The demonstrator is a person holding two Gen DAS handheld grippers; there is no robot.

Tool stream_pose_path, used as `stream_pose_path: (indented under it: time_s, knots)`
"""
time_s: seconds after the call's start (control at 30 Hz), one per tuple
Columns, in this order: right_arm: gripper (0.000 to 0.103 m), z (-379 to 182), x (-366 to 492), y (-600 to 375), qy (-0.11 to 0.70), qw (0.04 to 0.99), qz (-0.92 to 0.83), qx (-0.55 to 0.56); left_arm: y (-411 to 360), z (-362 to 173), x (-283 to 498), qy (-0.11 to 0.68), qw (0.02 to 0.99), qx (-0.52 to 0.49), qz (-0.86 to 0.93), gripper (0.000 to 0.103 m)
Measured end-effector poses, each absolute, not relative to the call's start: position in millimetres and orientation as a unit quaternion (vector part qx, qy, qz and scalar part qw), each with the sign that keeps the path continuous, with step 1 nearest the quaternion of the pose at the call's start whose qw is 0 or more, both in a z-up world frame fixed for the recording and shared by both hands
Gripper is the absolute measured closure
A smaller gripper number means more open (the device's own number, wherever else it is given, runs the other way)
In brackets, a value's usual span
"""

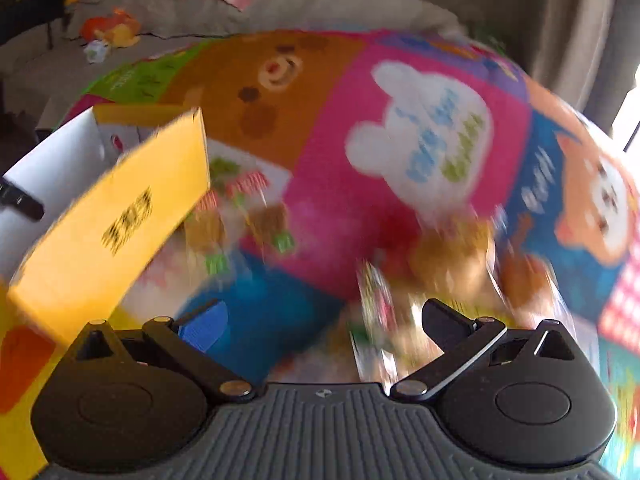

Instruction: Organize objects

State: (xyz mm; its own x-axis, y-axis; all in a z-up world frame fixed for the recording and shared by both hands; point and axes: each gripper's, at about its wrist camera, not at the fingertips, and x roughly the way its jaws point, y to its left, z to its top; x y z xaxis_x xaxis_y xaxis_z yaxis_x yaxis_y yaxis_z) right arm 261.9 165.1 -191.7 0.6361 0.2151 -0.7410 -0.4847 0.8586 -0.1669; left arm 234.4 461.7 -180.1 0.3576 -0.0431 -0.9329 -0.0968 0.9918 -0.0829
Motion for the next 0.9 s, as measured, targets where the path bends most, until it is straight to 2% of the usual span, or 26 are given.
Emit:
stream_pose_path:
  time_s: [0.1, 0.3, 0.63, 0.9]
  knots:
    - [0.000, -191.0, 300.0, 191.3, 0.362, 0.891, 0.209, -0.177, 467.7, -180.1, 231.2, 0.566, 0.821, -0.071, 0.013, 0.095]
    - [0.000, -213.4, 352.6, 221.8, 0.408, 0.875, 0.226, -0.128, 470.6, -181.3, 230.4, 0.567, 0.820, -0.078, 0.002, 0.095]
    - [0.000, -229.3, 326.3, 233.4, 0.387, 0.803, 0.367, -0.267, 491.0, -187.9, 230.3, 0.570, 0.816, -0.100, 0.001, 0.095]
    - [0.000, -236.4, 358.8, 236.1, 0.410, 0.851, 0.278, -0.171, 482.7, -190.8, 237.6, 0.576, 0.813, -0.084, -0.008, 0.095]
